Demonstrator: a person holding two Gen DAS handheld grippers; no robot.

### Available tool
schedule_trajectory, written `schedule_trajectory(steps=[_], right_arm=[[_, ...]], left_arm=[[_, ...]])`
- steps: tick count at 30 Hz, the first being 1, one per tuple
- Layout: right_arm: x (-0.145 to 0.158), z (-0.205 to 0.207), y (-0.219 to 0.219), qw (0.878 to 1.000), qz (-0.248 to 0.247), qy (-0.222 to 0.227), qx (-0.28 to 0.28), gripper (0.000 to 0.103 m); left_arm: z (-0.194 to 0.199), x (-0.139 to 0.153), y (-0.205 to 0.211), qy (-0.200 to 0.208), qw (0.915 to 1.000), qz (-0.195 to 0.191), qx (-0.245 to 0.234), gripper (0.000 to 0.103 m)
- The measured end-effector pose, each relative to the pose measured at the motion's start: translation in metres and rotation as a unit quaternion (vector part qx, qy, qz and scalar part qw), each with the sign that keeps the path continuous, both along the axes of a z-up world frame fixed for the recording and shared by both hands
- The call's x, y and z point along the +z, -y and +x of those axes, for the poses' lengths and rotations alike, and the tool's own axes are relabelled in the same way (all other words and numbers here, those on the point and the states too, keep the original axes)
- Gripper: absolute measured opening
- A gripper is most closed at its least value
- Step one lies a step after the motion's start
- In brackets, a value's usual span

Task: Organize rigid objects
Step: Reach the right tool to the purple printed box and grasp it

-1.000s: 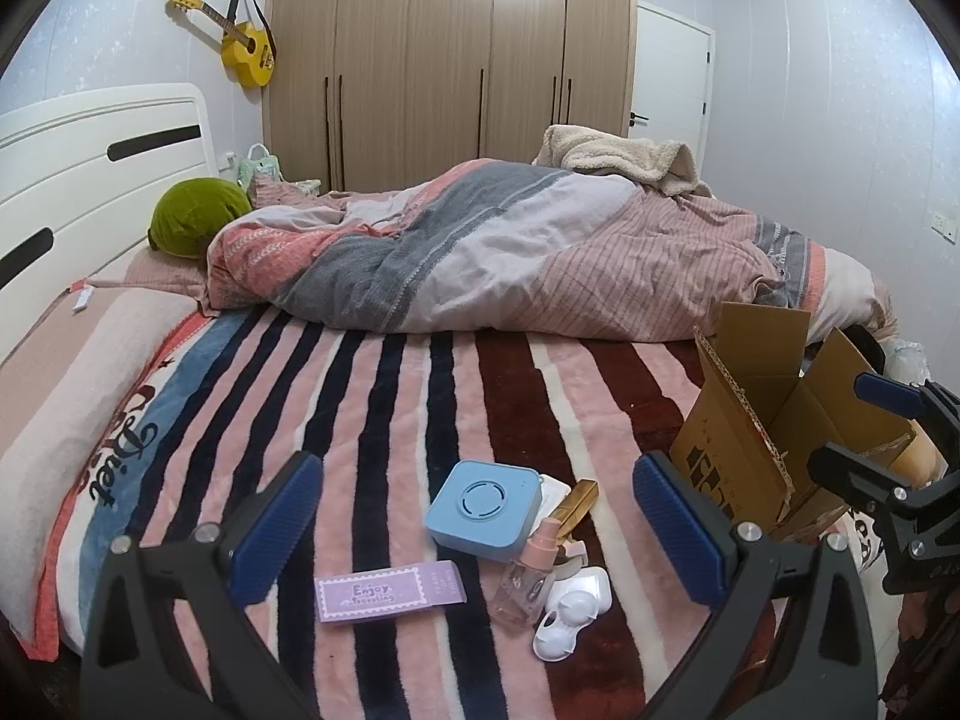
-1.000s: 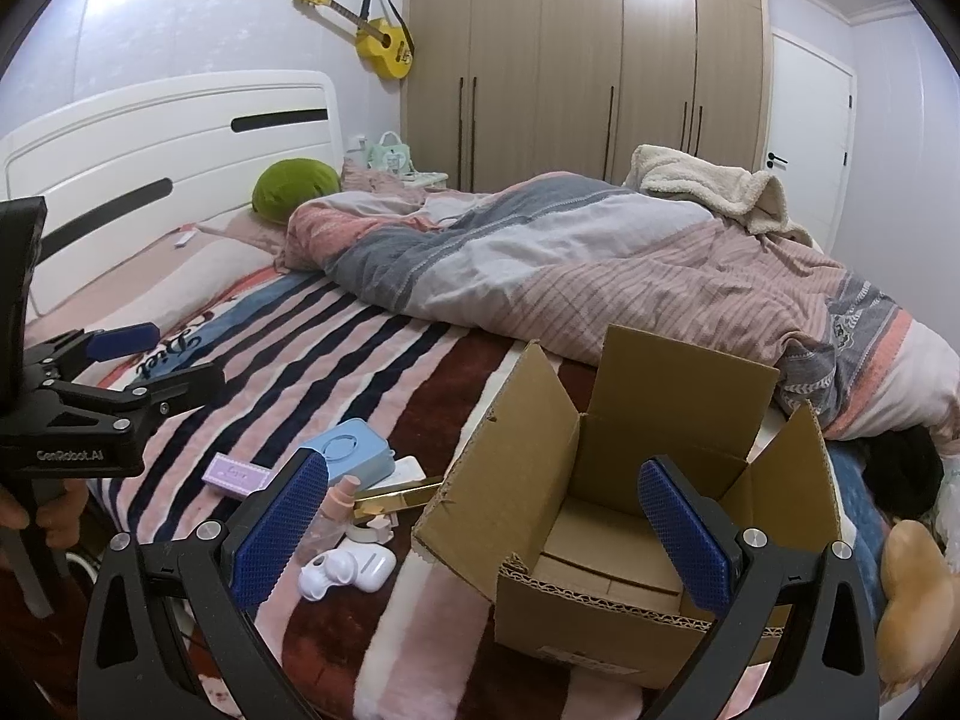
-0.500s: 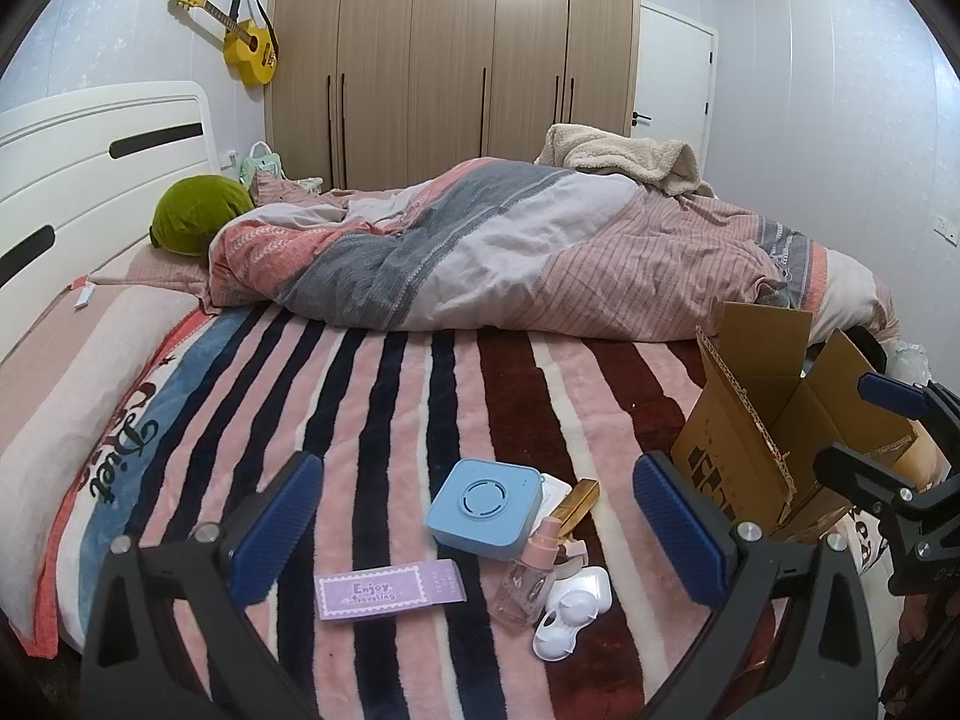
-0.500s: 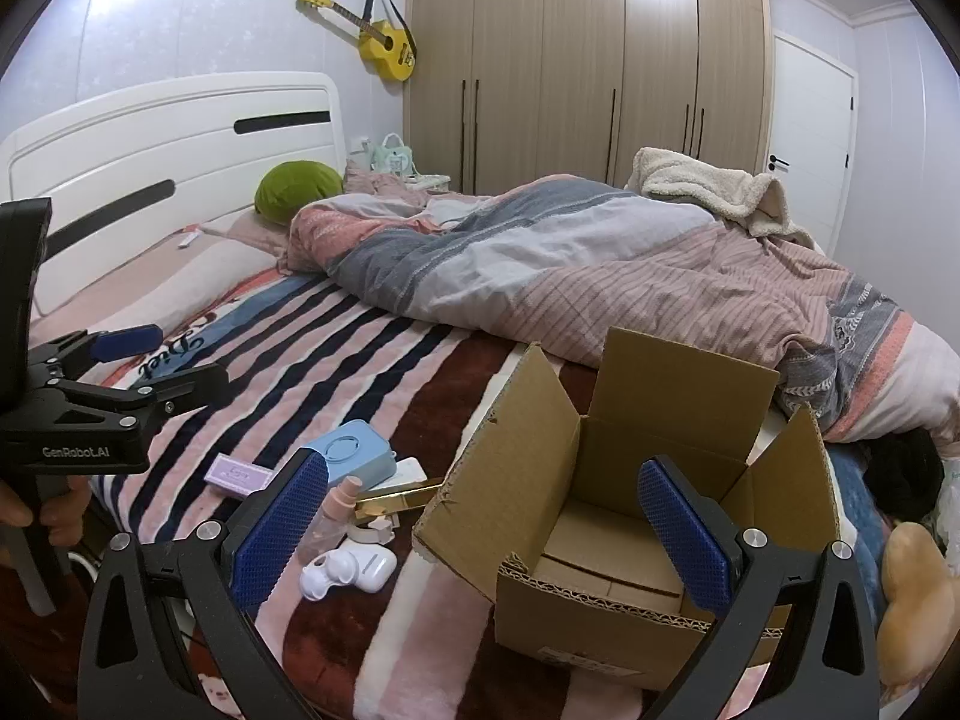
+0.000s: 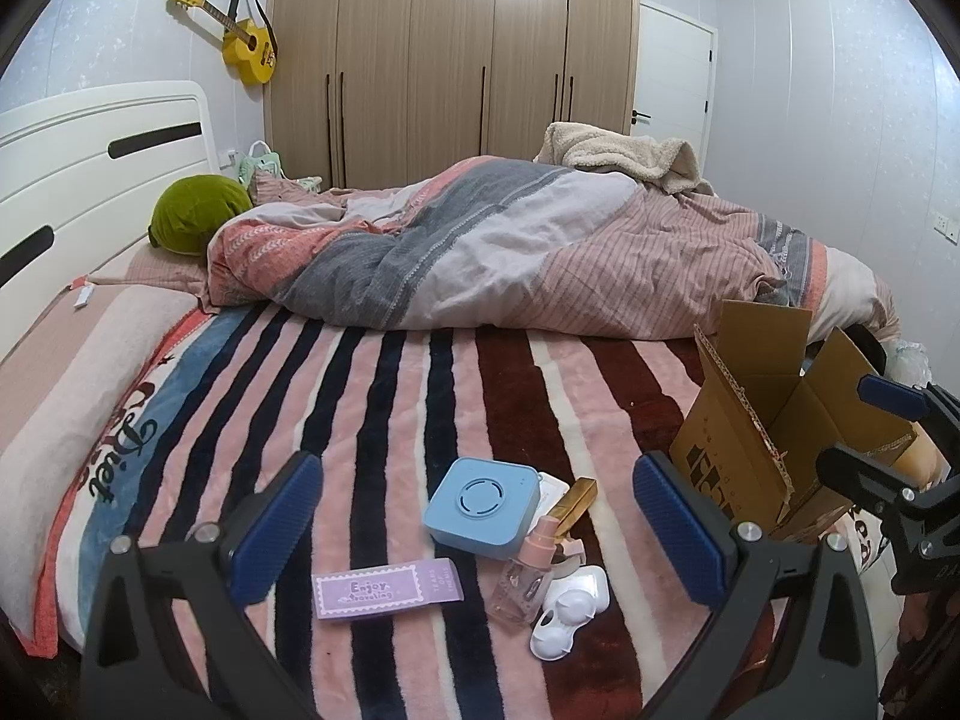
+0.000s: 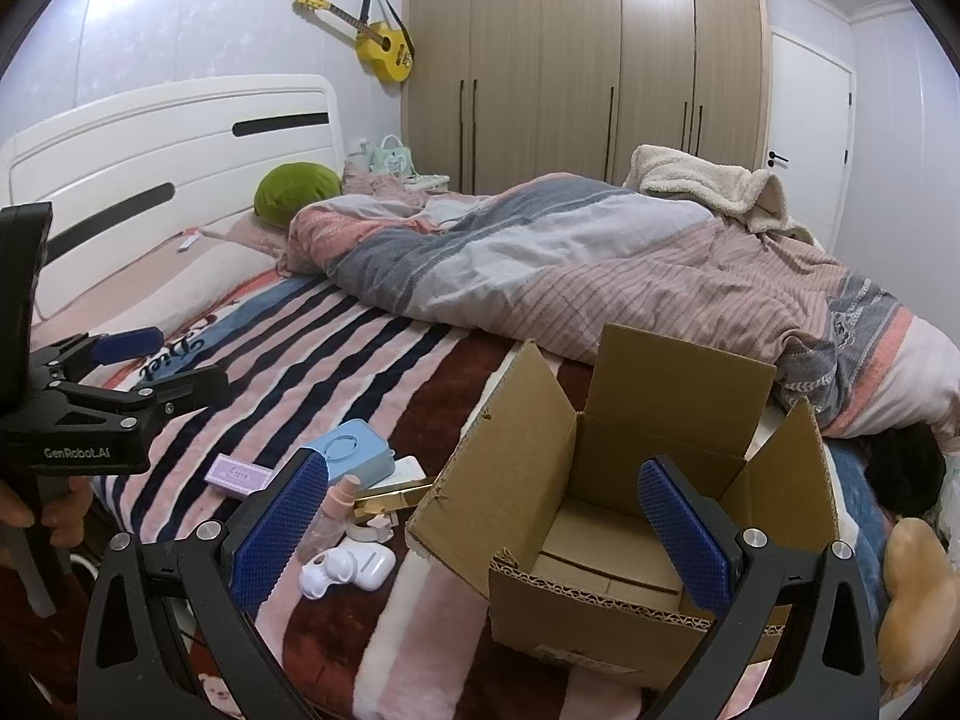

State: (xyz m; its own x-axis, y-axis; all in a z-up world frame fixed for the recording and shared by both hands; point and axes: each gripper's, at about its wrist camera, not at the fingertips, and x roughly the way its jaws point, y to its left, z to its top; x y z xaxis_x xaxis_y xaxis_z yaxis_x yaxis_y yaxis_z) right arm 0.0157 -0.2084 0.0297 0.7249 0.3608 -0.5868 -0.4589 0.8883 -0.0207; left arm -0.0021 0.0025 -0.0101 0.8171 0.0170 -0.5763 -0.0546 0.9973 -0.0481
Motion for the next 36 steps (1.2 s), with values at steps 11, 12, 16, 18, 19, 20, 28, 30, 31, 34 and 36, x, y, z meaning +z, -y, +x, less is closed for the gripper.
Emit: schedule_trajectory(steps=[11,12,16,18,19,20,28,30,31,34,36], right_arm=[[-0.004,0.001,0.006,1.000,0.012,-0.005,0.003,0.103],[-0.004,0.002,0.006,1.000,0.014,-0.004,0.004,0.103],[-0.005,0.001,0.006,1.000,0.020,0.000,0.011,0.103],[-0.004,-0.002,0.001,1.000,0.003,0.009,0.017,0.103],[-0.003,-0.005,-0.004,0.999,-0.015,0.020,0.022,0.103],[-0.003,-0.011,-0.009,0.999,-0.028,0.033,0.025,0.103],[-0.008,-0.032,-0.080,0.978,-0.017,0.030,0.205,0.103],[-0.025,-0.031,-0.108,0.962,-0.022,-0.005,0.271,0.098],[-0.038,-0.027,-0.124,0.953,-0.029,-0.031,0.301,0.097],[-0.077,-0.017,-0.161,0.934,-0.050,-0.085,0.343,0.087],[-0.101,-0.008,-0.179,0.926,-0.071,-0.111,0.353,0.070]], left_arm=[[-0.002,-0.002,0.003,-0.001,1.0000,0.001,0.000,0.103],[-0.002,-0.002,0.003,-0.001,1.0000,0.001,0.000,0.103],[-0.001,-0.001,0.004,-0.001,1.0000,0.002,0.000,0.103],[-0.002,-0.004,0.003,0.000,1.0000,0.002,0.002,0.103],[-0.003,-0.006,0.001,0.000,1.0000,0.001,0.004,0.103],[-0.004,-0.008,-0.002,0.002,1.0000,0.000,0.007,0.103],[-0.008,-0.030,-0.063,-0.002,0.9977,0.017,0.065,0.103],[-0.011,-0.040,-0.081,-0.006,0.9967,0.022,0.078,0.103],[-0.013,-0.046,-0.089,-0.007,0.9964,0.019,0.082,0.103],[-0.021,-0.066,-0.114,-0.019,0.9953,-0.001,0.095,0.103],[-0.024,-0.080,-0.126,-0.035,0.9947,-0.005,0.097,0.103]])
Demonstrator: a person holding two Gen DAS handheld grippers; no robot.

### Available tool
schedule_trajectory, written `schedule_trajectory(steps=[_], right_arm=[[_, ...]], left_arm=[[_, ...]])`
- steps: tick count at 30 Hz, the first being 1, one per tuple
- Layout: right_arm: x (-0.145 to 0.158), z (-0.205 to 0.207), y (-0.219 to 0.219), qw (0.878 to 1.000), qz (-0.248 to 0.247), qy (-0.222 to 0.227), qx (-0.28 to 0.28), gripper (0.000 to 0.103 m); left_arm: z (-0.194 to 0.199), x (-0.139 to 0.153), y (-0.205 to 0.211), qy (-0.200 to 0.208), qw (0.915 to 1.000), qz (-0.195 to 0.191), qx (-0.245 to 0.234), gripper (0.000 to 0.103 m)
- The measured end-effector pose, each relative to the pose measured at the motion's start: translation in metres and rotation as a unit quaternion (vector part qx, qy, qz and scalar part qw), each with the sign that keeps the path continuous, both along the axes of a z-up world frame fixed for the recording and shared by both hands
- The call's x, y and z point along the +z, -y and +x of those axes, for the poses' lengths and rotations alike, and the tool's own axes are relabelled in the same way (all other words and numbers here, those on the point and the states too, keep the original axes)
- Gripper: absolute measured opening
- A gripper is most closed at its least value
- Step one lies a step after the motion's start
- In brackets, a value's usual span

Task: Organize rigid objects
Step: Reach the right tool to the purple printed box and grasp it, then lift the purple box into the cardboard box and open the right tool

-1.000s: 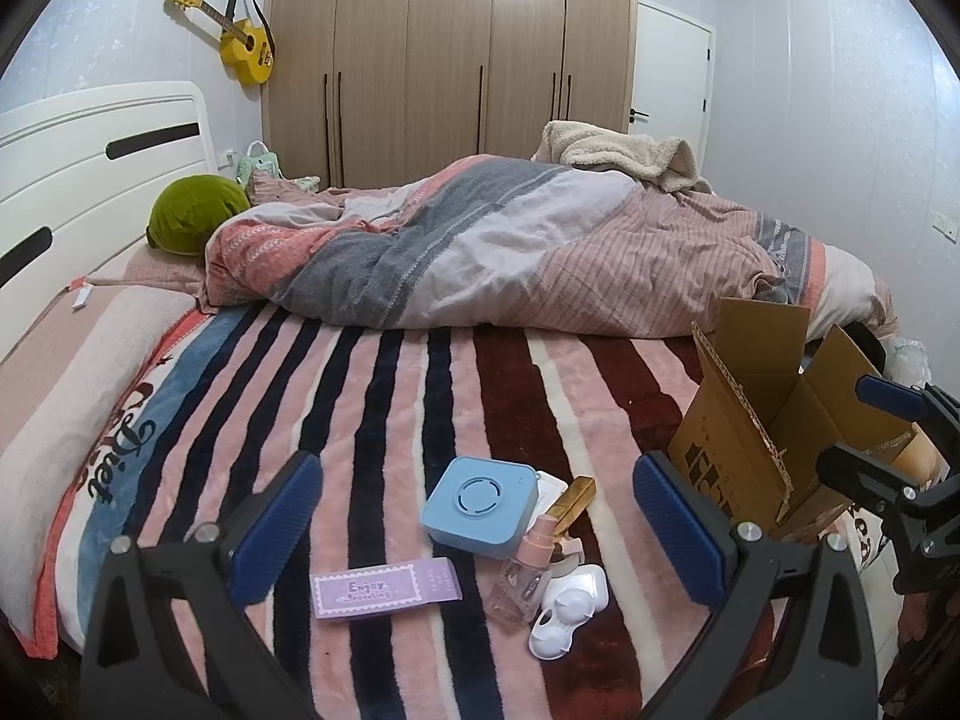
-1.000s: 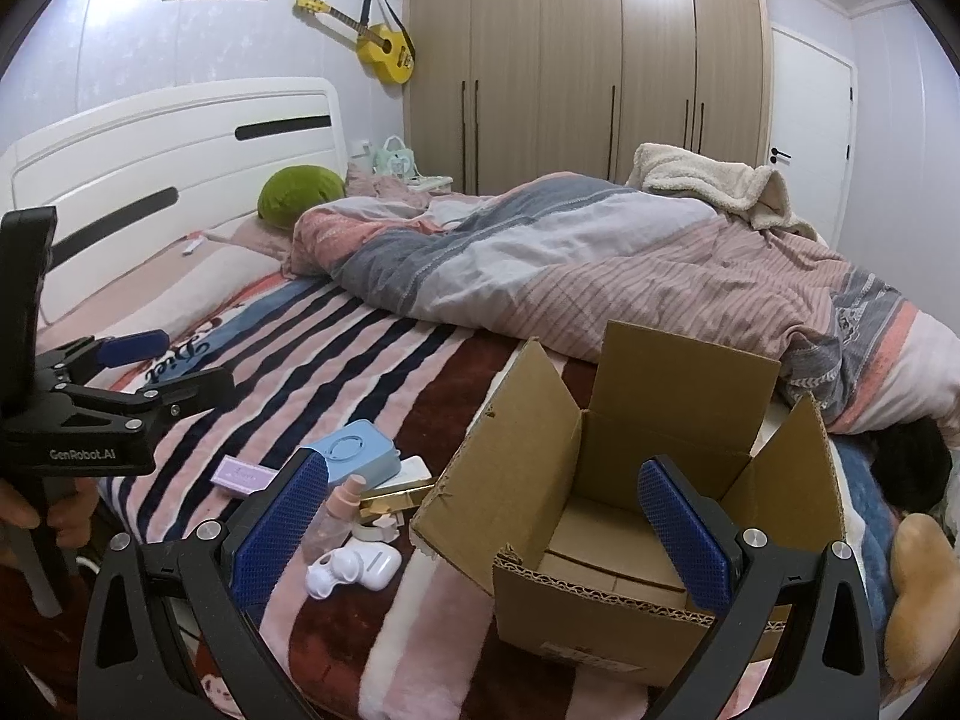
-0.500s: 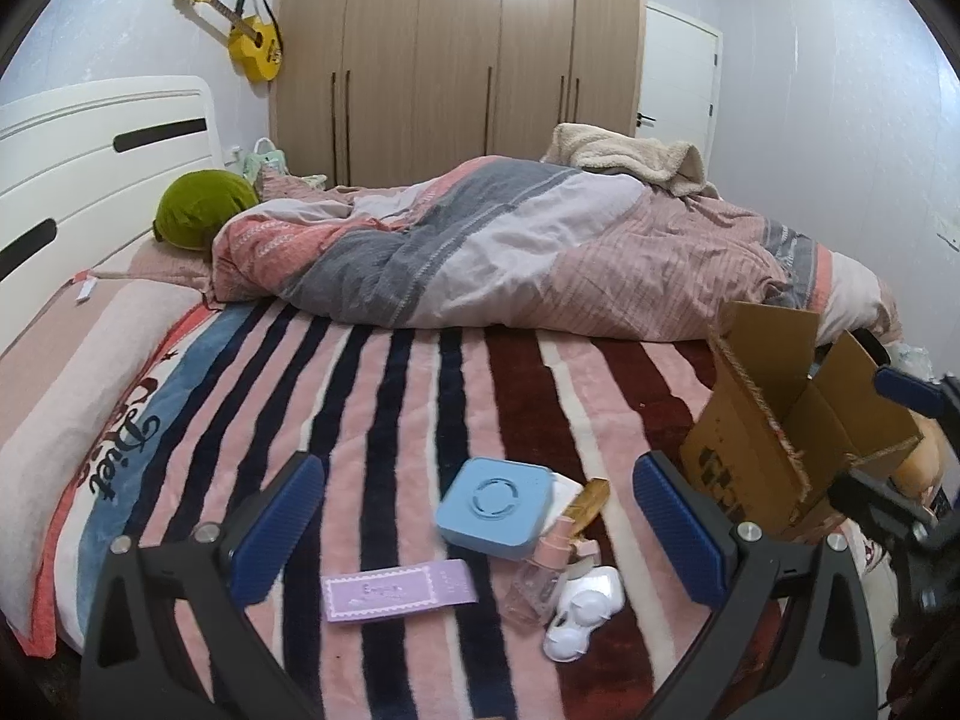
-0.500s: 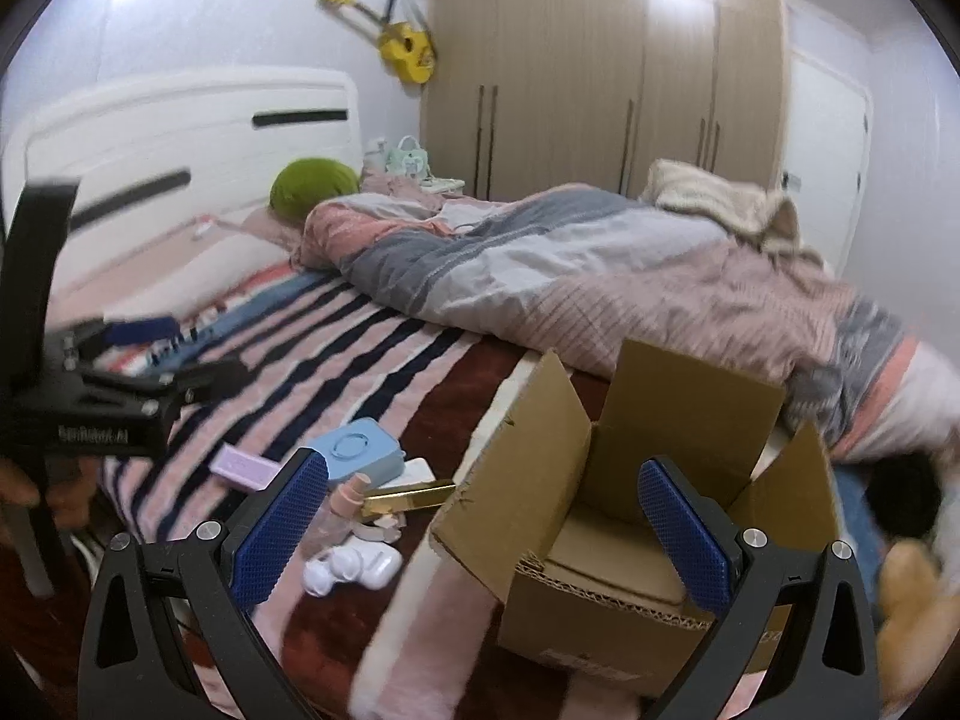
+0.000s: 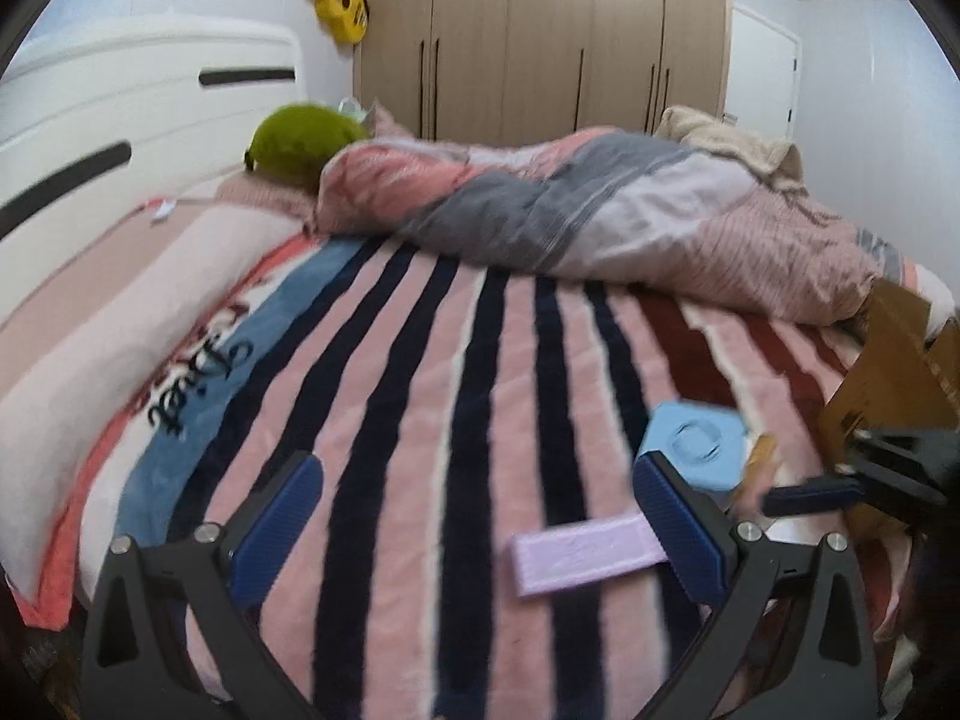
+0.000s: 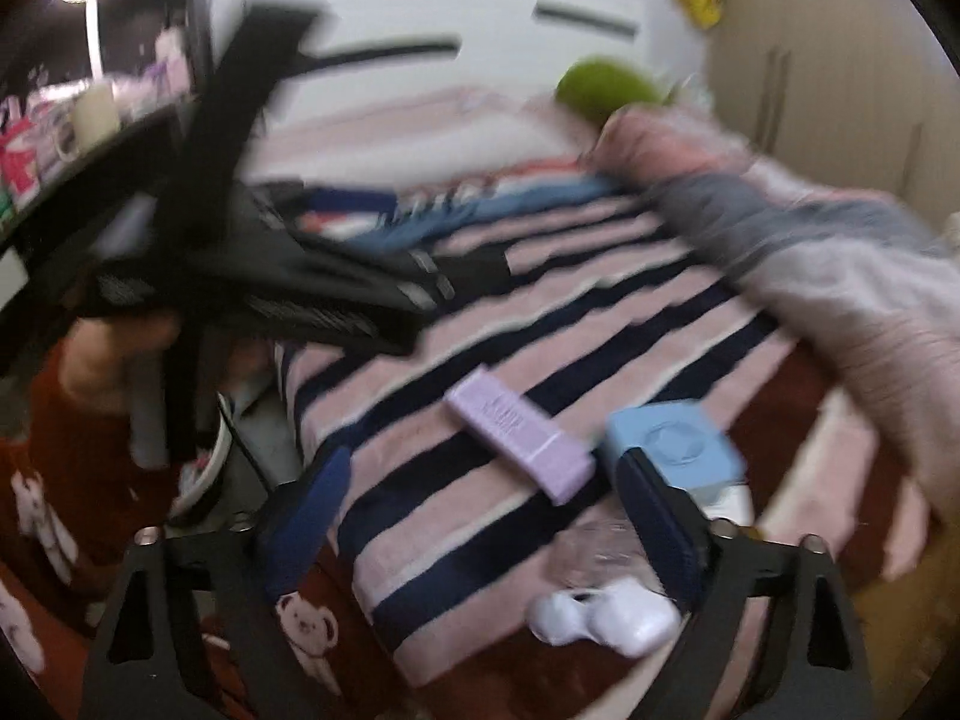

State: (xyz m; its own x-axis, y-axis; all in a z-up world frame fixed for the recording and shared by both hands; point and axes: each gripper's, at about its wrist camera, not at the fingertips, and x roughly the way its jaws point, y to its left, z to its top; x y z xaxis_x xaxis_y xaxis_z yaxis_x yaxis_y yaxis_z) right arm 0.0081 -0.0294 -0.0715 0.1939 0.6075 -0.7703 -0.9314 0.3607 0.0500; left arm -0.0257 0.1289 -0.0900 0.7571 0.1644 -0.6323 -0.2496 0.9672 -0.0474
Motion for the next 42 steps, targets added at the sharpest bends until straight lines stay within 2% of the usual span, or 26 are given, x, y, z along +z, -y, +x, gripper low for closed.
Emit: schedule_trajectory(steps=[4,8,11,12,15,24,26,28,33,38,40,42], right_arm=[[-0.035,0.024,-0.030,0.998,-0.054,0.007,0.016,0.066],[-0.053,0.041,-0.049,0.997,-0.075,0.002,0.031,0.066],[-0.062,0.051,-0.058,0.994,-0.094,-0.017,0.044,0.065],[-0.064,0.052,-0.058,0.994,-0.097,-0.031,0.048,0.054],[-0.066,0.054,-0.058,0.992,-0.099,-0.060,0.059,0.043],[-0.078,0.052,-0.071,0.990,-0.110,-0.062,0.058,0.043],[-0.080,0.050,-0.070,0.991,-0.113,-0.056,0.055,0.038],[-0.074,0.049,-0.065,0.993,-0.101,-0.055,0.041,0.032],[-0.026,0.038,-0.049,0.997,-0.074,-0.021,0.015,0.032],[0.037,0.024,-0.018,0.999,-0.033,0.018,-0.009,0.032],[0.055,0.021,-0.003,0.999,-0.022,0.032,-0.022,0.032],[0.073,0.022,0.018,0.998,-0.012,0.048,-0.046,0.032]], left_arm=[[-0.003,-0.021,-0.015,-0.024,0.9997,-0.005,0.001,0.103],[-0.004,-0.035,-0.025,-0.038,0.9989,-0.028,0.000,0.103],[-0.002,-0.043,-0.034,-0.042,0.9968,-0.067,-0.015,0.103],[-0.002,-0.044,-0.035,-0.040,0.9960,-0.078,-0.019,0.103],[-0.001,-0.047,-0.041,-0.035,0.9933,-0.107,-0.025,0.103],[0.004,-0.054,-0.050,-0.039,0.9851,-0.163,-0.040,0.102],[0.004,-0.054,-0.048,-0.041,0.9829,-0.172,-0.050,0.102],[0.004,-0.050,-0.044,-0.040,0.9810,-0.179,-0.065,0.102],[0.017,-0.016,-0.021,-0.016,0.9714,-0.196,-0.132,0.101],[0.040,0.033,0.018,0.018,0.9530,-0.214,-0.213,0.094],[0.050,0.051,0.038,0.028,0.9465,-0.213,-0.241,0.086],[0.062,0.067,0.061,0.030,0.9444,-0.200,-0.260,0.078]])
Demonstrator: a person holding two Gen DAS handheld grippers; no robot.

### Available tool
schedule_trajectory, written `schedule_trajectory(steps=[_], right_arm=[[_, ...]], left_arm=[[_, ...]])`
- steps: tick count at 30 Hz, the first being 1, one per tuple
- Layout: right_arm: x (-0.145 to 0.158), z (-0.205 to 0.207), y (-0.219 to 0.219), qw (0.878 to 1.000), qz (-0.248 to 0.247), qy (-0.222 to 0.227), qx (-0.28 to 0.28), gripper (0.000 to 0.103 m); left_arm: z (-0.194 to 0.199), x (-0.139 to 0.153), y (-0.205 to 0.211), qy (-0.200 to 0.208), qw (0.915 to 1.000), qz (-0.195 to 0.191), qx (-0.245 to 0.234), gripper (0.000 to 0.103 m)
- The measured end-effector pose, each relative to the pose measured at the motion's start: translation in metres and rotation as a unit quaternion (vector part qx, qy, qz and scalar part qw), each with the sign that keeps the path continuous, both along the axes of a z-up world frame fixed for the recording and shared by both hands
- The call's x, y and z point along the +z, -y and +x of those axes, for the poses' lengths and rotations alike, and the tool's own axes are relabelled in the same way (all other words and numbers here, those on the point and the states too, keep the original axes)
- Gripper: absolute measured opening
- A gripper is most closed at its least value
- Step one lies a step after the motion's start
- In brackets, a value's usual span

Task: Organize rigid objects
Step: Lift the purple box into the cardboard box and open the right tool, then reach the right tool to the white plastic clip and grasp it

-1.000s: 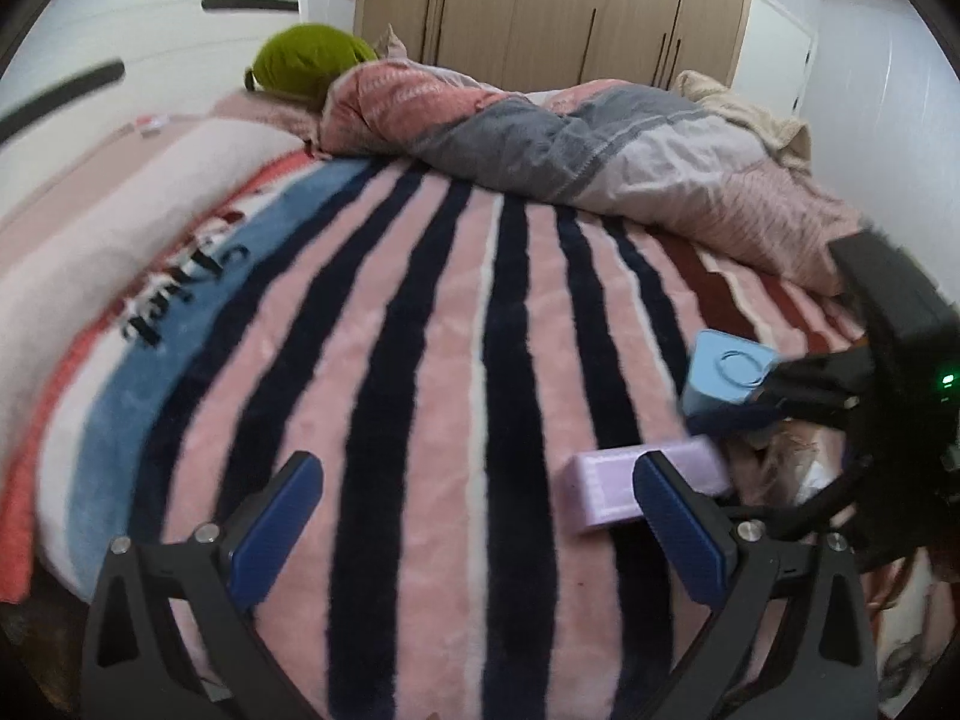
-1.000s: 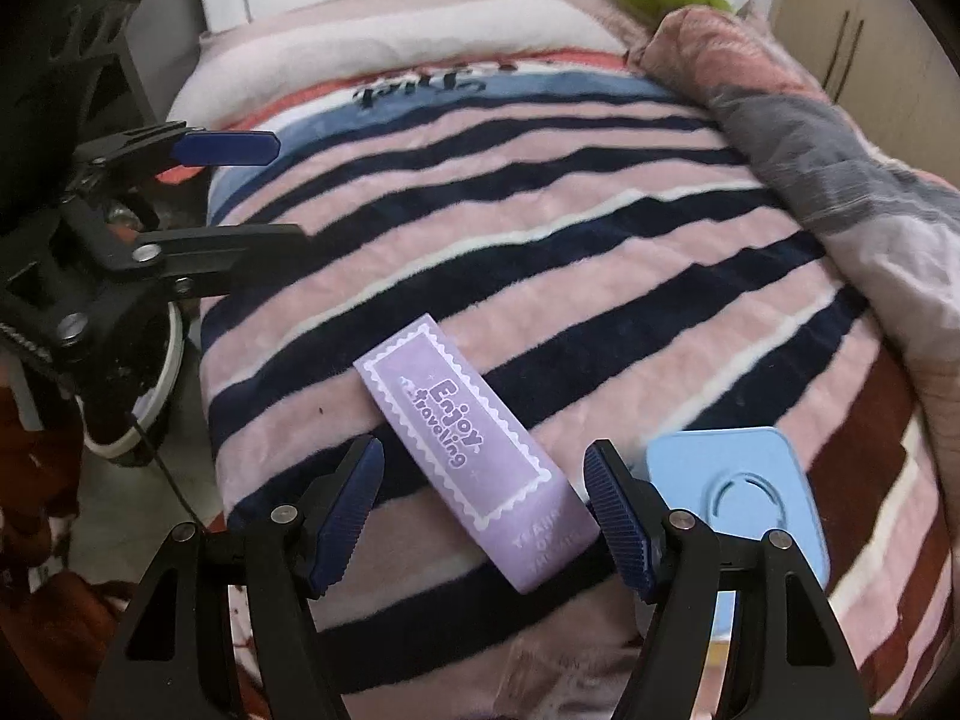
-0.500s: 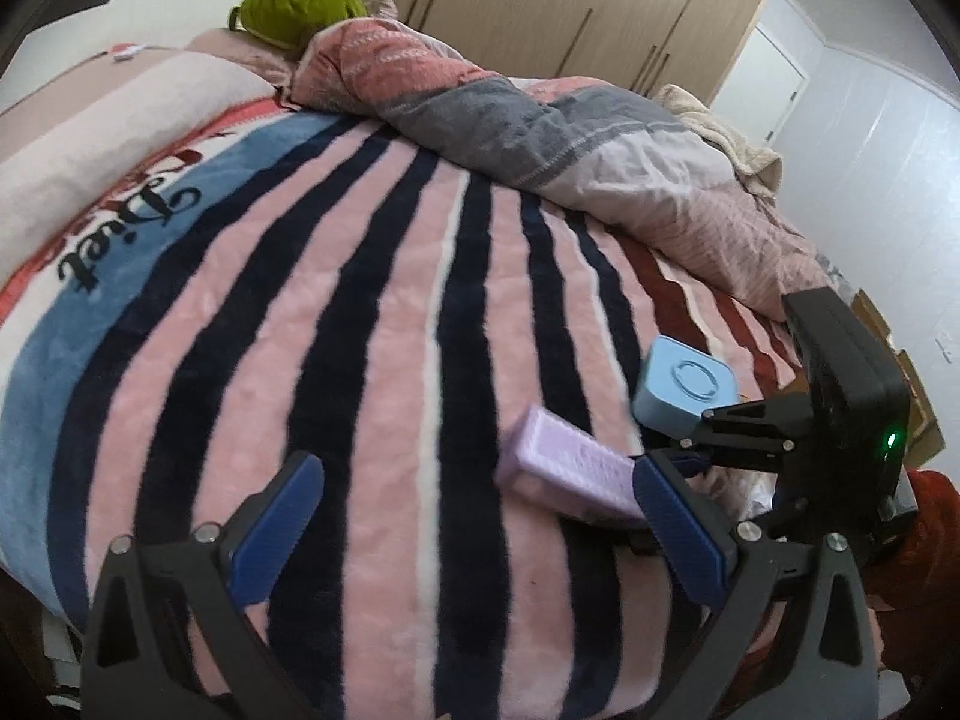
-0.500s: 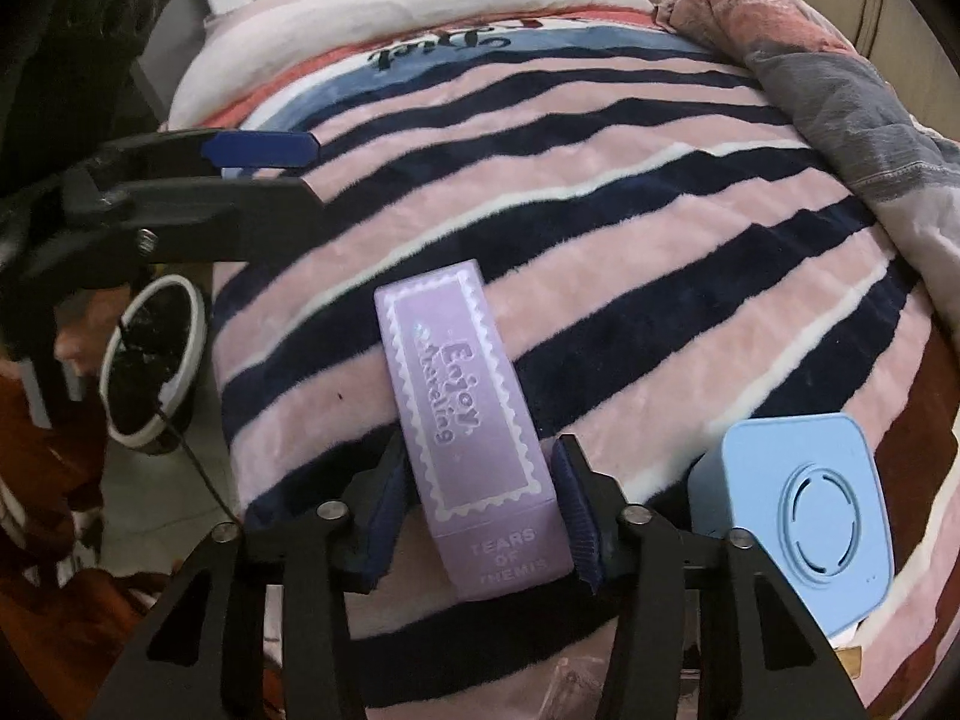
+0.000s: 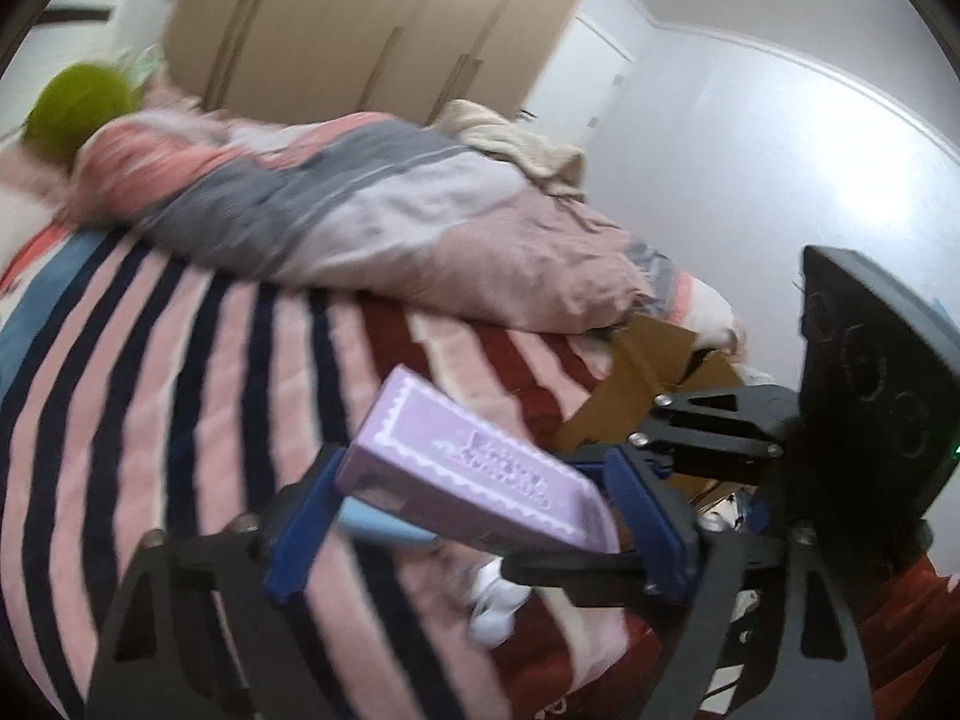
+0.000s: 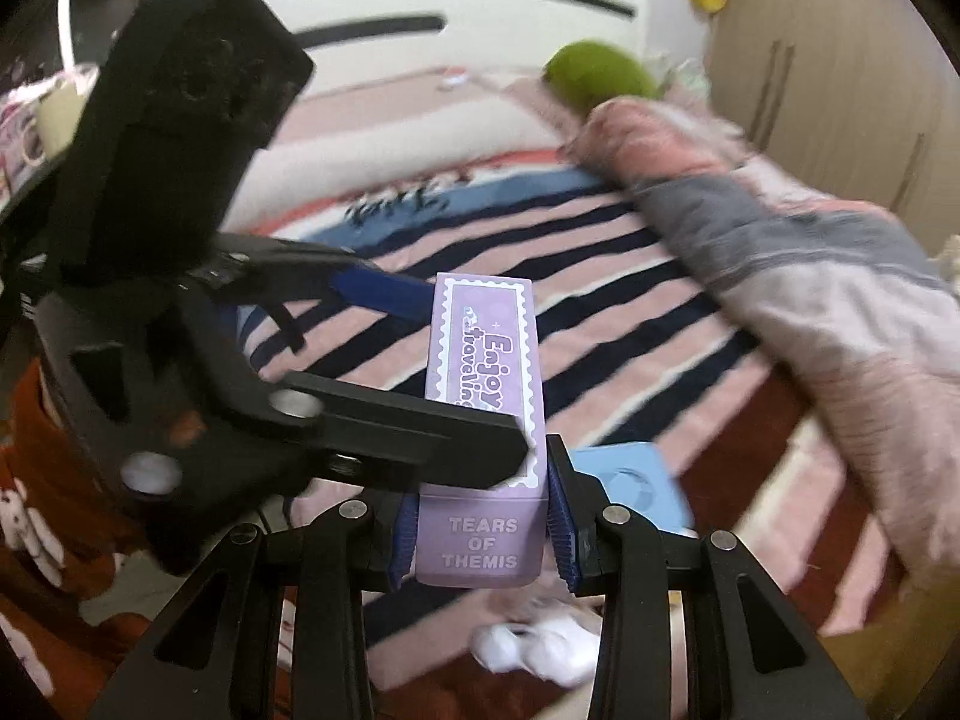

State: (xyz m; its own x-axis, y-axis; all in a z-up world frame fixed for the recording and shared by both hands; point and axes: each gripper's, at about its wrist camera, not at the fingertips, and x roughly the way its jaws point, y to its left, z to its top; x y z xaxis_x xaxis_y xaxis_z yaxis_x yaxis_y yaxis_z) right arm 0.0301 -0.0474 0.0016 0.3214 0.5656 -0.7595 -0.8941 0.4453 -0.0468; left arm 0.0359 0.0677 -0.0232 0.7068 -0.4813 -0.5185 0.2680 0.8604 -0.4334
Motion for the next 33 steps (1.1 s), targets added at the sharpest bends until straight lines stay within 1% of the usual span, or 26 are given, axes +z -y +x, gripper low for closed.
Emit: schedule_trajectory(steps=[1,2,3,4,5,7,10,16,18,21,23,24,25,27,29,33], right_arm=[[0.007,0.000,0.012,1.000,0.006,0.007,-0.012,0.032],[0.014,0.002,0.026,1.000,0.011,0.014,-0.025,0.032],[0.020,0.004,0.042,0.999,0.016,0.020,-0.042,0.032],[0.024,0.006,0.049,0.998,0.018,0.024,-0.051,0.032],[0.029,0.010,0.067,0.997,0.020,0.029,-0.070,0.032],[0.034,0.014,0.090,0.994,0.022,0.033,-0.098,0.032],[0.038,0.021,0.137,0.988,0.023,0.038,-0.146,0.032],[0.036,0.036,0.213,0.975,0.013,0.030,-0.222,0.032],[0.032,0.042,0.223,0.971,0.006,0.025,-0.237,0.032],[0.025,0.048,0.240,0.967,-0.002,0.019,-0.253,0.032],[0.022,0.051,0.246,0.965,-0.007,0.019,-0.260,0.033],[0.020,0.053,0.249,0.963,-0.014,0.025,-0.268,0.034],[0.018,0.053,0.249,0.961,-0.022,0.028,-0.275,0.036],[0.015,0.053,0.249,0.959,-0.028,0.031,-0.281,0.059],[0.013,0.054,0.249,0.960,-0.027,0.031,-0.278,0.059],[0.017,0.050,0.241,0.961,-0.023,0.033,-0.273,0.059]], left_arm=[[0.008,0.007,0.014,0.004,0.9999,0.003,-0.013,0.075],[0.011,0.010,0.022,0.007,0.9997,0.000,-0.023,0.074],[0.019,0.015,0.037,0.009,0.9991,-0.004,-0.042,0.070],[0.027,0.020,0.053,0.009,0.9979,-0.008,-0.064,0.065],[0.032,0.025,0.070,0.012,0.9965,-0.006,-0.082,0.064],[0.042,0.031,0.099,0.016,0.9943,0.006,-0.105,0.064],[0.061,0.040,0.152,0.016,0.9886,0.021,-0.149,0.064],[0.084,0.038,0.220,-0.002,0.9774,0.032,-0.209,0.064],[0.092,0.036,0.237,-0.010,0.9747,0.039,-0.220,0.064],[0.099,0.033,0.254,-0.021,0.9728,0.051,-0.225,0.064],[0.100,0.032,0.260,-0.021,0.9729,0.065,-0.221,0.075],[0.100,0.033,0.260,-0.018,0.9736,0.072,-0.216,0.083],[0.100,0.034,0.260,-0.015,0.9745,0.076,-0.211,0.084],[0.100,0.036,0.255,-0.014,0.9761,0.077,-0.203,0.086],[0.098,0.039,0.248,-0.010,0.9785,0.080,-0.190,0.089],[0.085,0.051,0.227,0.013,0.9832,0.091,-0.157,0.090]])
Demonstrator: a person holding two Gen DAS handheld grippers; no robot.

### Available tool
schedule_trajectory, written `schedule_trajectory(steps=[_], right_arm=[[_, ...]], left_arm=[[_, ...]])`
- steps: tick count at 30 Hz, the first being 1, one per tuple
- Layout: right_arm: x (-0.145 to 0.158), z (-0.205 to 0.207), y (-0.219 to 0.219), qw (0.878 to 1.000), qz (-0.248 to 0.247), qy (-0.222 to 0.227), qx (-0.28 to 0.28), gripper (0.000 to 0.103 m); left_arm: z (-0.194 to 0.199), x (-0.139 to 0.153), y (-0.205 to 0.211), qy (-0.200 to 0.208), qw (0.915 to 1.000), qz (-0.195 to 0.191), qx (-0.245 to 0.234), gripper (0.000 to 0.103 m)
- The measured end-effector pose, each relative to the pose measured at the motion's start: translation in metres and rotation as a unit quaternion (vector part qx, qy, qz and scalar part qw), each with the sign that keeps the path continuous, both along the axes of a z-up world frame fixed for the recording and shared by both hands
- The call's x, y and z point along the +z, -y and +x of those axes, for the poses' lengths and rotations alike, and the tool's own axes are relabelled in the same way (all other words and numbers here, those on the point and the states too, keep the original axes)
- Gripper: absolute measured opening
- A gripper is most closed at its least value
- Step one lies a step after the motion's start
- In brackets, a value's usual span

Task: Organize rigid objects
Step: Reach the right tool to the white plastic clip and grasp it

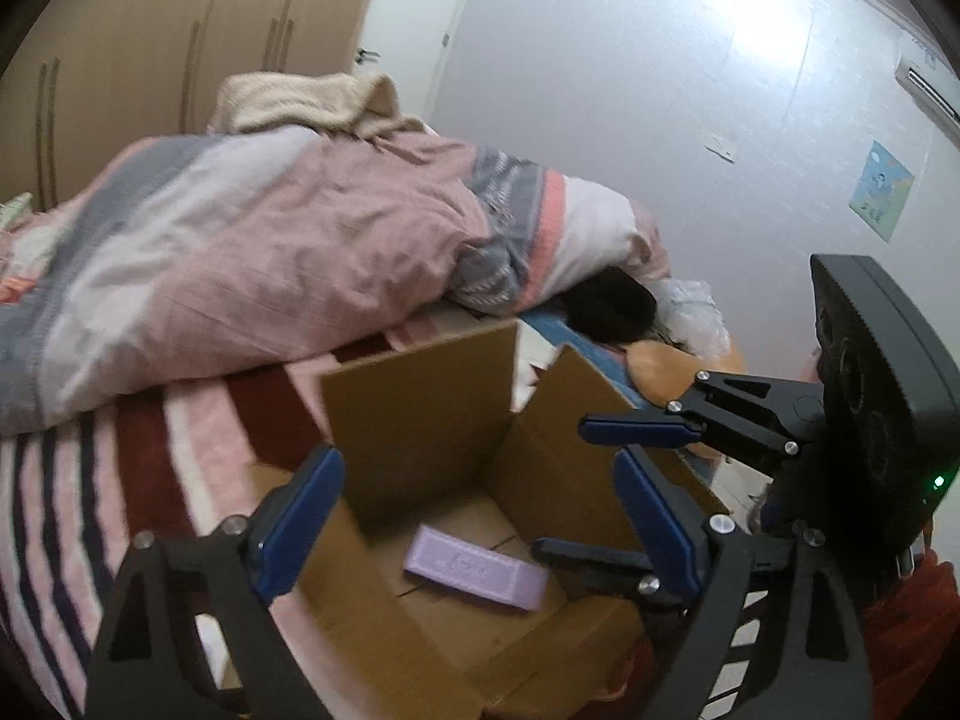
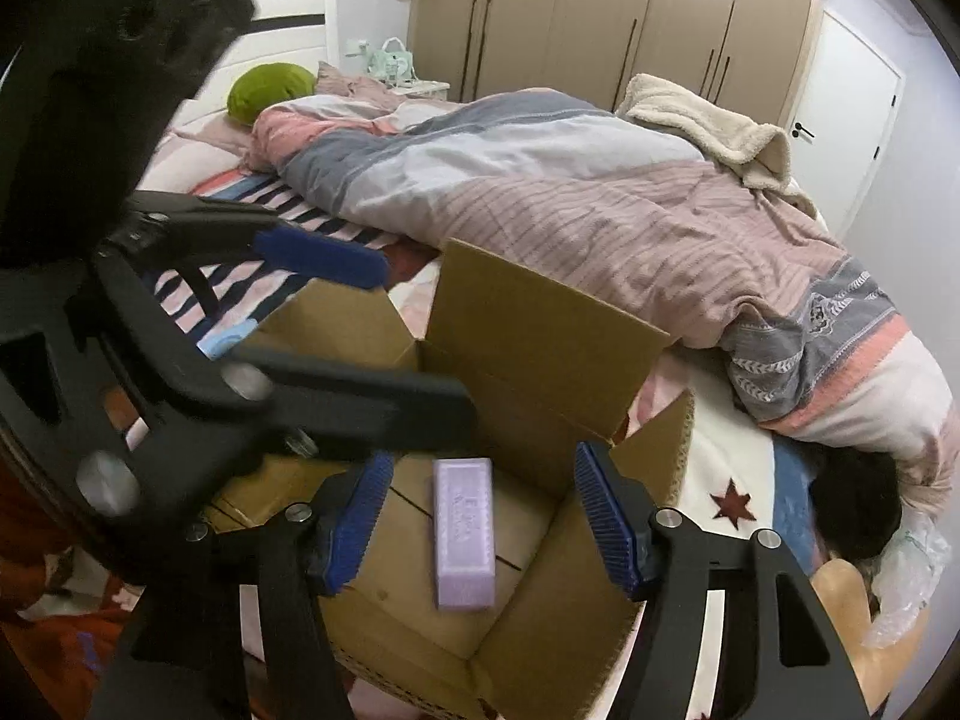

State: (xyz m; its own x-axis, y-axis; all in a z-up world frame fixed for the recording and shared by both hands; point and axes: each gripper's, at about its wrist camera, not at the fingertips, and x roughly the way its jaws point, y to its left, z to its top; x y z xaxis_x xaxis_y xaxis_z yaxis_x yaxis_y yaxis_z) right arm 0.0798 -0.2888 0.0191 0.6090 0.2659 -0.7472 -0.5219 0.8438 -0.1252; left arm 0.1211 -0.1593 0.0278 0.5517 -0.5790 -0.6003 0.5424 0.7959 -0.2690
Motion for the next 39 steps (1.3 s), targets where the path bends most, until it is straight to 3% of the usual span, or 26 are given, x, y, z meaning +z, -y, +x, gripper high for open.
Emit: schedule_trajectory(steps=[5,9,12,16,22,28,31,35,39], right_arm=[[0.013,-0.013,-0.023,1.000,0.007,0.014,0.020,0.062],[0.034,-0.035,-0.053,0.996,0.044,0.056,0.052,0.099],[0.043,-0.053,-0.084,0.990,0.070,0.069,0.101,0.100],[0.040,-0.071,-0.128,0.980,0.097,0.048,0.165,0.100],[-0.009,-0.092,-0.183,0.970,0.110,0.010,0.218,0.100],[-0.096,-0.082,-0.198,0.980,0.064,-0.058,0.180,0.099],[-0.125,-0.073,-0.193,0.985,0.037,-0.068,0.157,0.085],[-0.147,-0.072,-0.187,0.986,0.020,-0.054,0.157,0.081],[-0.156,-0.081,-0.193,0.985,-0.025,-0.005,0.170,0.081]], left_arm=[[-0.026,0.015,-0.045,0.033,0.9979,0.013,0.054,0.091],[-0.047,0.023,-0.091,0.064,0.9908,0.028,0.116,0.097],[-0.065,0.021,-0.130,0.076,0.9833,0.041,0.160,0.097],[-0.088,0.007,-0.177,0.078,0.9728,0.058,0.210,0.097],[-0.114,-0.046,-0.225,0.050,0.9639,0.062,0.254,0.097],[-0.119,-0.103,-0.239,-0.002,0.9642,0.048,0.261,0.097],[-0.126,-0.126,-0.243,-0.024,0.9645,0.040,0.260,0.097],[-0.128,-0.141,-0.244,-0.041,0.9651,0.038,0.256,0.097],[-0.134,-0.144,-0.243,-0.041,0.9669,0.041,0.249,0.097]])
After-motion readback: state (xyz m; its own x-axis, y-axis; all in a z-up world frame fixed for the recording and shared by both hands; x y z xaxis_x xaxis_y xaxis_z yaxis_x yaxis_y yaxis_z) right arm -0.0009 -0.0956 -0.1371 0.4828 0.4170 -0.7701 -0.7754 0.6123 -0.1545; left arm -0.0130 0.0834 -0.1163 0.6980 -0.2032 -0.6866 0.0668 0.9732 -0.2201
